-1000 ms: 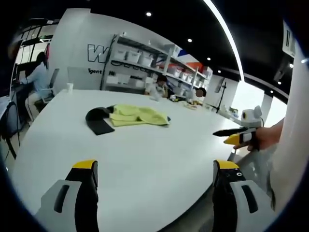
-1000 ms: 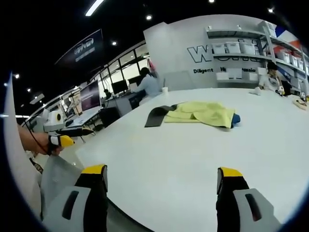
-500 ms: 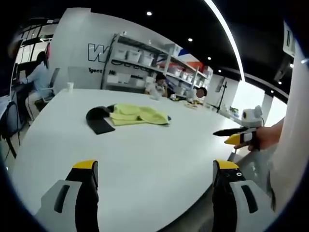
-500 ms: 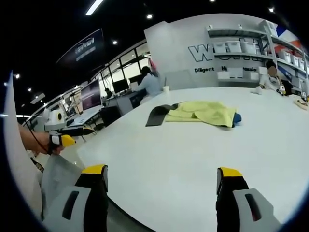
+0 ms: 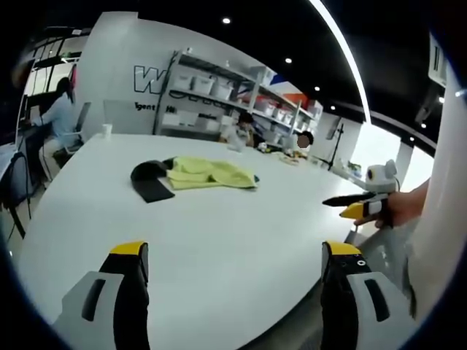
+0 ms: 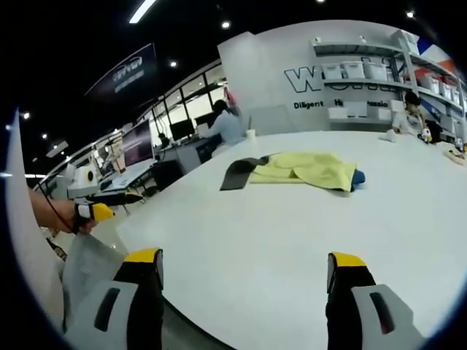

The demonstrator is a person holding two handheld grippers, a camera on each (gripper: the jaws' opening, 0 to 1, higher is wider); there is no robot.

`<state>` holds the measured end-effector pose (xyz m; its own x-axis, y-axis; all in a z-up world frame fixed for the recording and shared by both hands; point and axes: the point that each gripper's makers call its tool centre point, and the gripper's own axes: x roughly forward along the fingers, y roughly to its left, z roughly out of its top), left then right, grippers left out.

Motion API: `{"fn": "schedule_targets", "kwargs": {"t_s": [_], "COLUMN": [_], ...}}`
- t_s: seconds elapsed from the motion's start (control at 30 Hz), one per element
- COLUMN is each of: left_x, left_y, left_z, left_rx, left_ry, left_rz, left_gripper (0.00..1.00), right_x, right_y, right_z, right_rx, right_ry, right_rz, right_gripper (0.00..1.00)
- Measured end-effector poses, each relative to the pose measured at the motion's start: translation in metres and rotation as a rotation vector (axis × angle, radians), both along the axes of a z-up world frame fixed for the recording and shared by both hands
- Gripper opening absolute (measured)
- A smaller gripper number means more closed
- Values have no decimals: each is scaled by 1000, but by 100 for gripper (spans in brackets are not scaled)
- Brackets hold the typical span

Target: Fold the garment on the visible template until the final outline fits inside the template.

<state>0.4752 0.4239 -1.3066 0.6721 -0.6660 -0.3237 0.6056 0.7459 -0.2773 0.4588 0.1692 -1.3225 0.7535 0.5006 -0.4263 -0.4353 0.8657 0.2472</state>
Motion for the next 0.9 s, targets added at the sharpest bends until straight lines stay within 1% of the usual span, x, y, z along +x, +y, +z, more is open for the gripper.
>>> {"fn": "schedule_targets", "kwargs": {"t_s": [0.6, 0.9], "left_x": [3, 4], "left_y": [5, 5], "left_z": [2, 2], "left_rx": [-18, -17], "left_ry": [9, 16], "left_rz": [15, 17], "left_gripper": [97, 96], "right_x": [1, 3], "right_y": [-2, -7], "right_z": [1, -1], "right_rx": [10, 26], "right_ry": [5, 15], "right_rz": [-7, -20], "right_gripper": [89, 84]}}
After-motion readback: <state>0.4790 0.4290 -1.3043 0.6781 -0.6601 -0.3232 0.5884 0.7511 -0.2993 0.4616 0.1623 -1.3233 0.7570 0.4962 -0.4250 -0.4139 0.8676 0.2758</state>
